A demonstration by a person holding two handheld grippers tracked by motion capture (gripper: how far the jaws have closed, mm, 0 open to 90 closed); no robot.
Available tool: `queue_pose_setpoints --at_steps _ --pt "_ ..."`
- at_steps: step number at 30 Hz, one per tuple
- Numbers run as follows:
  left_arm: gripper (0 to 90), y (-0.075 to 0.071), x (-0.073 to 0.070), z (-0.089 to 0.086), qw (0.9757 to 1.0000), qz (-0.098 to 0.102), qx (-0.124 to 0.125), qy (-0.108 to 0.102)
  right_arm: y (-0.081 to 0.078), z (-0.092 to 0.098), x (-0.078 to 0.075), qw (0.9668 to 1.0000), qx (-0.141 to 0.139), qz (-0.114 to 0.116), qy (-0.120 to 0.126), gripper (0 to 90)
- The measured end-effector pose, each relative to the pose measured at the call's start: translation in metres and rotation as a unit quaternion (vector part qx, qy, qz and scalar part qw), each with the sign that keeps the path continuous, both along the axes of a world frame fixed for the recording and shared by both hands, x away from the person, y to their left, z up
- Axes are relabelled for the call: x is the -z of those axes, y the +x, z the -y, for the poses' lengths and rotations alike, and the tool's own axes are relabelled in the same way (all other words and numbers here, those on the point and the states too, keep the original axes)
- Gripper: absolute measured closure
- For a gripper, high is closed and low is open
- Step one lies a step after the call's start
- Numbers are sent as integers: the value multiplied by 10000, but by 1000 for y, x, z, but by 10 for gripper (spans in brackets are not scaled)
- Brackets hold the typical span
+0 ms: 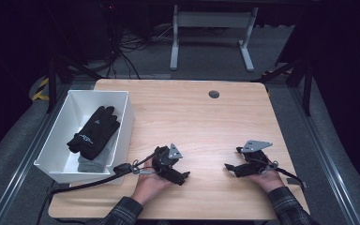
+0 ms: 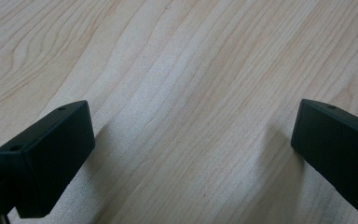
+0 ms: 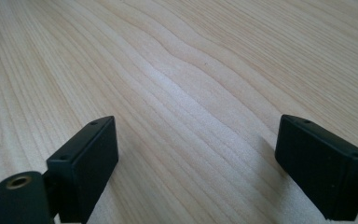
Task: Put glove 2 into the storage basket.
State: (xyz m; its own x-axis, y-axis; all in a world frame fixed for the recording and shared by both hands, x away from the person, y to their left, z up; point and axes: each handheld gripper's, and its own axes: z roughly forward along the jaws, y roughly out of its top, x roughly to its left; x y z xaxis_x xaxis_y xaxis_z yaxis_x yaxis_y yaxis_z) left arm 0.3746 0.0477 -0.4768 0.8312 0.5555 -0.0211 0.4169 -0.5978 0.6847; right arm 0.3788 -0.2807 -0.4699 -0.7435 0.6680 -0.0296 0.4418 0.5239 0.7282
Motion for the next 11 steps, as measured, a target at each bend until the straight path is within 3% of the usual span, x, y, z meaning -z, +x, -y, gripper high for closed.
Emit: queue_pose_setpoints --at_steps 11 --pt "0 0 0 0 10000 -8 13 6 0 0 0 10000 2 0 -1 134"
